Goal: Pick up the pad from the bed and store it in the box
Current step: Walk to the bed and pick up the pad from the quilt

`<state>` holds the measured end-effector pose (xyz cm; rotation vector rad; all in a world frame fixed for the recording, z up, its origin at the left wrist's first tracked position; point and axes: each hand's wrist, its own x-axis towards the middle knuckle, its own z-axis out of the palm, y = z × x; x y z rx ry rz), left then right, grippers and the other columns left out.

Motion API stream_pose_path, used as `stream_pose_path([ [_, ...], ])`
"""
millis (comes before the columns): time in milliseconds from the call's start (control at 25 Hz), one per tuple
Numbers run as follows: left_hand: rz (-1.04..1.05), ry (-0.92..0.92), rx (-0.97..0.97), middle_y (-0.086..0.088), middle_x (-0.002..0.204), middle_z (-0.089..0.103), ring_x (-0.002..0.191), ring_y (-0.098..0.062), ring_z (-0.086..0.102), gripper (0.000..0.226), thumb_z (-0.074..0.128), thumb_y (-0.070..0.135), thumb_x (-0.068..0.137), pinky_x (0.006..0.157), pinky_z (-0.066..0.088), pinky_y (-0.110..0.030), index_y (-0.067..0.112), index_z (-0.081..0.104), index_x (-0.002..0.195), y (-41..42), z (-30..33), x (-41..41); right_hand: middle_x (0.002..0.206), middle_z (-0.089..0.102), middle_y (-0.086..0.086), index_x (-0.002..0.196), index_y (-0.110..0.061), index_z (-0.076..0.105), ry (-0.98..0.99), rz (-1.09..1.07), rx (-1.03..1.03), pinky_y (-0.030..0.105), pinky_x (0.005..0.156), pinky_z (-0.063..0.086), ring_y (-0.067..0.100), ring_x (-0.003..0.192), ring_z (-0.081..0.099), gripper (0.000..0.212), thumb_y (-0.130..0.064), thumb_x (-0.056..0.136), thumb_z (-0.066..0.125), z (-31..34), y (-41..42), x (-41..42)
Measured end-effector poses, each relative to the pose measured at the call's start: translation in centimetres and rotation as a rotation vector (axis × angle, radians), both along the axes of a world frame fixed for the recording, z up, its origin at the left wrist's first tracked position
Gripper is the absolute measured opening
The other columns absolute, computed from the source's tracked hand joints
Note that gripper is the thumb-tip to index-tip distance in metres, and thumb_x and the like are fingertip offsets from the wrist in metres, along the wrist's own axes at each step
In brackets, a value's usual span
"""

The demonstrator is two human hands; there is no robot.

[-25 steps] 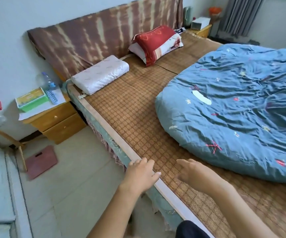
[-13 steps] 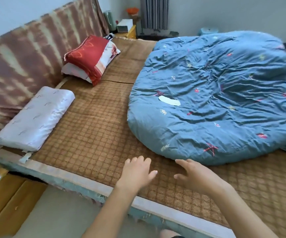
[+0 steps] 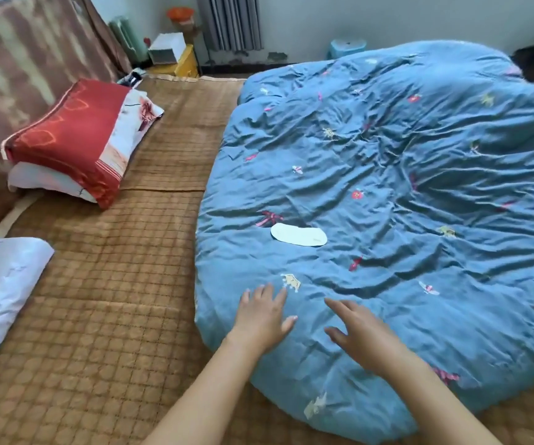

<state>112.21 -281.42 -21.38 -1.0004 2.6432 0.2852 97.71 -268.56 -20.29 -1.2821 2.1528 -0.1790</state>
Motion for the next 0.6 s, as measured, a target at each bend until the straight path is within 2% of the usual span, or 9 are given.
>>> stream_pose_path([
  [80,-0.015,0.043,-0.033,-0.014,0.159,0.011,0.147,-0.026,0.009,0.067,0.032,0.052,0.093,0.118,0.006,-0.048,0.019,0.011,0.149,-4.1,-4.6,-3.3,0.145,0.038,-0.001,0.144,-0.028,0.028,0.013,-0.013,0.002,0.038,0.105,0.038,0.022,0.132,0.037,0.054,-0.036,0.094,0.046,-3.6,-4.8,-2.9],
  [160,-0.045,0.119,-0.073,-0.011,0.161,-0.001,0.148,-0.025,-0.003,0.069,0.030,0.052,0.094,0.118,-0.008,-0.044,0.022,0.004,0.150,-8.2,-9.8,-6.4,0.146,0.038,0.001,0.143,-0.024,0.031,0.018,-0.008,0.011,0.039,0.107,0.037,0.024,0.132,0.037,0.052,-0.034,0.094,0.047,-8.1,-10.0,-6.0],
  [280,-0.033,0.167,-0.106,-0.008,0.160,-0.010,0.147,-0.027,-0.012,0.071,0.026,0.055,0.093,0.105,-0.032,-0.036,0.023,-0.001,0.149,-12.7,-18.0,-9.0,0.146,0.038,0.006,0.141,-0.021,0.035,0.055,0.010,-0.008,0.041,0.106,0.037,0.026,0.132,0.037,0.049,-0.032,0.095,0.047,-14.3,-17.1,-10.9],
  [360,-0.012,0.157,-0.147,-0.011,0.160,-0.001,0.147,-0.029,-0.008,0.071,0.022,0.057,0.090,0.106,-0.028,-0.037,0.022,0.007,0.150,-13.0,-22.9,-8.7,0.149,0.035,0.006,0.142,-0.021,0.034,0.101,0.035,-0.025,0.041,0.108,0.035,0.026,0.134,0.034,0.049,-0.031,0.095,0.047,-17.3,-21.0,-13.4],
  [480,0.008,0.189,-0.118,-0.016,0.149,0.038,0.140,-0.028,0.018,0.068,0.031,0.051,0.084,0.113,-0.002,-0.042,0.016,0.040,0.141,-11.4,-27.7,-7.7,0.155,0.027,0.002,0.145,-0.026,0.026,0.102,0.083,0.018,0.044,0.115,0.023,0.021,0.142,0.022,0.056,-0.034,0.094,0.049,-20.5,-26.2,-15.4],
  [560,0.006,0.225,-0.161,-0.017,0.145,0.044,0.137,-0.027,0.022,0.067,0.036,0.049,0.082,0.113,0.004,-0.043,0.014,0.045,0.138,-11.4,-29.4,-7.7,0.151,0.032,0.002,0.145,-0.026,0.026,0.112,0.133,0.064,0.046,0.114,0.020,0.022,0.141,0.023,0.061,-0.036,0.091,0.054,-22.0,-28.6,-16.0],
  [600,0.007,0.243,-0.189,-0.017,0.145,0.044,0.136,-0.027,0.023,0.067,0.037,0.049,0.082,0.113,0.005,-0.043,0.013,0.045,0.138,-11.5,-29.9,-7.7,0.146,0.038,0.004,0.143,-0.024,0.030,0.095,0.142,0.093,0.046,0.113,0.023,0.024,0.138,0.029,0.063,-0.036,0.088,0.059,-22.6,-29.3,-16.2],
])
